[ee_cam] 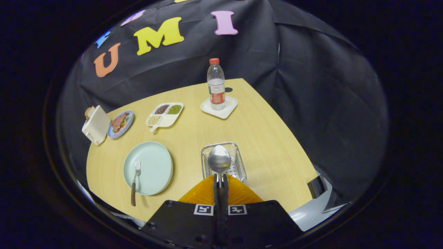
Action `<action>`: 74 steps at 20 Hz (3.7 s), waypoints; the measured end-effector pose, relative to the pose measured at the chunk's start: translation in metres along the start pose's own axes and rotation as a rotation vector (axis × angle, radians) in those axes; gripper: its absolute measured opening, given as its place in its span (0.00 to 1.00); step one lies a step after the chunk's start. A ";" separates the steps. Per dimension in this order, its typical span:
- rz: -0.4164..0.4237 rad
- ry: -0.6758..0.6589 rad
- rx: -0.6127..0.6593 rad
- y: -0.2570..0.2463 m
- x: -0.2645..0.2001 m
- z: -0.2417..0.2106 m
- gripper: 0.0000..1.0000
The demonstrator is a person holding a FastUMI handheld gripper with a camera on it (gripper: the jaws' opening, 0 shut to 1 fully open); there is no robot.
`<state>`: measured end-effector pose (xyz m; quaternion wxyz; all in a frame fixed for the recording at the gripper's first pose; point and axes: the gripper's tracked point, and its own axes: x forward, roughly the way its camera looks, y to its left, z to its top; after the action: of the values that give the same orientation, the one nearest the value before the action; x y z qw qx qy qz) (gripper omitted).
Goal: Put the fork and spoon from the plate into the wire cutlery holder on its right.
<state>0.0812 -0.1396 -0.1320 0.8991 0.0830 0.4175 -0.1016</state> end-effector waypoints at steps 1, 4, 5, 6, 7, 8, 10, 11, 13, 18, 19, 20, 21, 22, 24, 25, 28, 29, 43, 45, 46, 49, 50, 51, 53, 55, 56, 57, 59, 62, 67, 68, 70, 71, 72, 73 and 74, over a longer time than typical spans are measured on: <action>0.002 0.004 0.003 -0.001 0.003 -0.001 0.01; 0.013 0.012 0.016 -0.002 0.009 -0.003 0.01; 0.017 0.009 0.019 -0.002 0.010 -0.001 0.01; 0.022 0.006 0.022 -0.002 0.011 0.000 0.01; 0.035 -0.007 0.031 0.000 0.011 0.004 0.01; 0.045 -0.023 0.039 0.002 0.010 0.008 0.08; 0.066 -0.058 0.050 0.004 0.005 0.017 0.08; 0.082 -0.084 0.058 0.006 0.000 0.020 0.16; 0.092 -0.115 0.065 0.009 -0.003 0.026 0.51; 0.071 -0.178 0.028 0.022 -0.022 0.033 0.82; 0.069 -0.191 0.019 0.028 -0.024 0.033 0.86; 0.068 -0.199 0.013 0.034 -0.028 0.033 0.90; 0.067 -0.207 0.007 0.041 -0.031 0.033 0.91; 0.063 -0.213 -0.002 0.048 -0.033 0.032 0.95; 0.051 -0.218 -0.022 0.062 -0.033 0.028 0.95; 0.050 -0.214 -0.031 0.071 -0.032 0.026 0.95; 0.055 -0.208 -0.062 0.102 -0.028 0.018 0.96; 0.060 -0.205 -0.073 0.113 -0.026 0.015 0.97; 0.145 -0.072 -0.177 0.228 0.024 -0.032 0.97; 0.154 -0.048 -0.185 0.237 0.033 -0.041 0.97; 0.155 -0.034 -0.192 0.241 0.038 -0.046 0.97; 0.156 0.014 -0.207 0.249 0.053 -0.060 0.96; 0.154 0.029 -0.212 0.251 0.058 -0.063 0.95; 0.149 0.041 -0.214 0.252 0.062 -0.067 0.94; 0.147 0.069 -0.219 0.254 0.070 -0.073 0.93; 0.135 0.090 -0.222 0.251 0.076 -0.076 0.85; 0.136 0.099 -0.224 0.253 0.079 -0.078 0.82; 0.134 0.110 -0.226 0.256 0.082 -0.080 0.79; 0.135 0.124 -0.226 0.259 0.087 -0.083 0.74; 0.118 0.151 -0.233 0.257 0.098 -0.090 0.74; 0.140 0.170 -0.227 0.263 0.100 -0.085 0.29; 0.146 0.173 -0.227 0.265 0.097 -0.088 0.16; 0.145 0.179 -0.221 0.263 0.098 -0.090 0.02; 0.147 0.184 -0.222 0.263 0.099 -0.091 0.02; 0.147 0.181 -0.224 0.263 0.099 -0.090 0.02; 0.140 0.180 -0.229 0.261 0.097 -0.090 0.03; 0.144 0.174 -0.228 0.261 0.096 -0.088 0.00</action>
<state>0.1436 0.1224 -0.2448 0.8682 0.0187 0.4955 0.0185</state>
